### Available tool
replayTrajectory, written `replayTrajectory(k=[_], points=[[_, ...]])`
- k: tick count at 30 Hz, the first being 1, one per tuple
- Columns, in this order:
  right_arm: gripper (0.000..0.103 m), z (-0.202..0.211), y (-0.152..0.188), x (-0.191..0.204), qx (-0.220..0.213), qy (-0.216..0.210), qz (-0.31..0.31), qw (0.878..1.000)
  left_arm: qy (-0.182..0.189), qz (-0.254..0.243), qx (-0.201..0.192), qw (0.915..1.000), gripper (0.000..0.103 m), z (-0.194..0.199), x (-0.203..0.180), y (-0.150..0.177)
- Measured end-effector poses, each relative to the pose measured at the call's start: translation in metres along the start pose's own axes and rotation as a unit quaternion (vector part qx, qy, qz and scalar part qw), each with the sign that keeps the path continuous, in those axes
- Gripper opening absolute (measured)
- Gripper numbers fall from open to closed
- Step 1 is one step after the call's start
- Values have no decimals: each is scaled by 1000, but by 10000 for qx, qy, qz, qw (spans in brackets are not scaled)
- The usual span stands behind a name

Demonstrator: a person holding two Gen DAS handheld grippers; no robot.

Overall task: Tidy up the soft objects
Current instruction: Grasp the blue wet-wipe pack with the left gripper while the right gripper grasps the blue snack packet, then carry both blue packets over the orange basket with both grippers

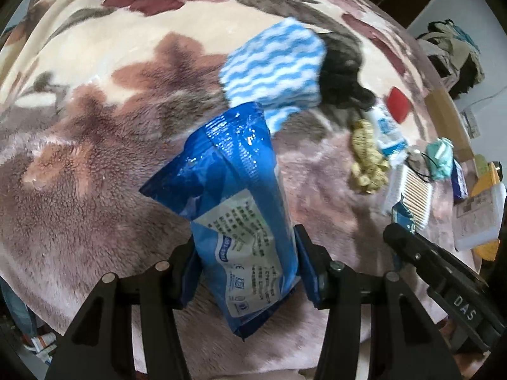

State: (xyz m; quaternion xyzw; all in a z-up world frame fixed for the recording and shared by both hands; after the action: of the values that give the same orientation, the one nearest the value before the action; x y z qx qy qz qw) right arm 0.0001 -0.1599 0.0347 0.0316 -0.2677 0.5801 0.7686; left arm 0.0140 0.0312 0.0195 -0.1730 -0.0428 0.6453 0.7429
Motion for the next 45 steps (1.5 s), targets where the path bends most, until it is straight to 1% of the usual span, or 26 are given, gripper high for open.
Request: replayTrajectory(k=[1,5,7,11,17,22,29,36,45], points=[[25,0,2,1,-39,9,2,10000,-4,-47,-4,10000,55,2,-4,1],[25,16,5,-14,-224,142,-9,9996,-29,-303,-25,9995,55,9,-27,4],[25,22,3,-19,-306,209,-34,9993,-58,-451,-41,9990,55,11,-44,4],[25,32,0,-33,-421,314,-137,9985,-45,-664,-25,9978,55,10,-73,6],[25,55,1,-64,-560,432,-285,9971,-32,-982,-23,9952,55,12,-106,10],[25,73,2,-81,-679,492,-378,9958,-19,-1215,-57,9926,55,14,-136,9],[25,94,0,-99,-814,528,-492,9941,31,-1426,-75,9897,55,18,-165,6],[25,114,-5,-109,-963,543,-509,9926,81,-1636,-175,9863,55,27,-196,-1],[25,133,-9,-116,-1091,541,-518,9912,108,-1816,-262,9830,55,38,-220,-2]])
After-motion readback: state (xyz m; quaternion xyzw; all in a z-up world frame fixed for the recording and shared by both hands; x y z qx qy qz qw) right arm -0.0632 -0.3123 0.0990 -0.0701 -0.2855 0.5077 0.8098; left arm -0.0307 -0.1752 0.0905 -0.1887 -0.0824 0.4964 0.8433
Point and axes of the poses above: each gripper's, at about its wrist camera, not at the fingertips, and z roughly against the way its jaws point, x to its left, y to its underside, the point moved 6 cm from there along -z, roughly the way its jaws point, and after that the axes turned 11 degrees about -z, right-handed, at the moved point
